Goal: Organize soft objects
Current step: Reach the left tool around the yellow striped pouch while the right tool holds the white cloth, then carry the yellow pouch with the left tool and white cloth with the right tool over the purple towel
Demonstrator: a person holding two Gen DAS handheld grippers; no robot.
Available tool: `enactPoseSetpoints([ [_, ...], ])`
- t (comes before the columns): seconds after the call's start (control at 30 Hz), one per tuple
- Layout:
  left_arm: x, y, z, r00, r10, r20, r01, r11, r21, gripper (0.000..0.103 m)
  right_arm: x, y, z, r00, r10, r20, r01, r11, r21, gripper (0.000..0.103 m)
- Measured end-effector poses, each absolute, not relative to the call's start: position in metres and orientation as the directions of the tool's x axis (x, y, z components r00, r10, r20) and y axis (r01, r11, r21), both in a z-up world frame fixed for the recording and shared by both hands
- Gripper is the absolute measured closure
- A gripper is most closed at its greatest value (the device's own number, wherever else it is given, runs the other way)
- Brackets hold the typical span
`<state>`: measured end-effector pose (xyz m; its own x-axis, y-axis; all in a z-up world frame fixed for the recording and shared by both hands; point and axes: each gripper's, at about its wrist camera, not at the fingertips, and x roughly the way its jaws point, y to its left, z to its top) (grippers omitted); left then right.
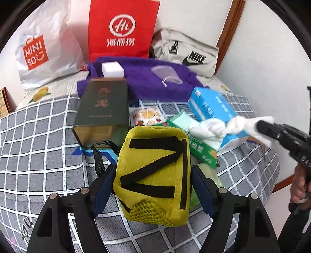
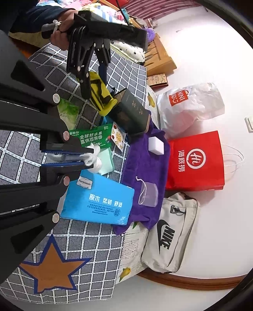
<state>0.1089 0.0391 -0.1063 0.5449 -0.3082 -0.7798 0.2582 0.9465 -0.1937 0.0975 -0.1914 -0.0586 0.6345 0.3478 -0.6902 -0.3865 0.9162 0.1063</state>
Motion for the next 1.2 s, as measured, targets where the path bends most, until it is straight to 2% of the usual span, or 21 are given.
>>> enactPoseSetpoints([
  [0.4, 0.092, 0.035, -0.074, 0.569, -0.363, -0.737, 0.289, 0.928, -0.234, 0.028, 0.099, -0.181, -0.044, 0.636, 0.362, -0.682, -0.417, 0.904, 0.092, 0.096],
  [1.2, 0.144, 0.052, -0.038, 0.628, -0.315, -0.711, 0.217, 0.949, -0.228, 0.028, 0.153, -0.19, -0.026, 0.639, 0.377, -0.67, -0.4, 0.907, 0.128, 0.096],
])
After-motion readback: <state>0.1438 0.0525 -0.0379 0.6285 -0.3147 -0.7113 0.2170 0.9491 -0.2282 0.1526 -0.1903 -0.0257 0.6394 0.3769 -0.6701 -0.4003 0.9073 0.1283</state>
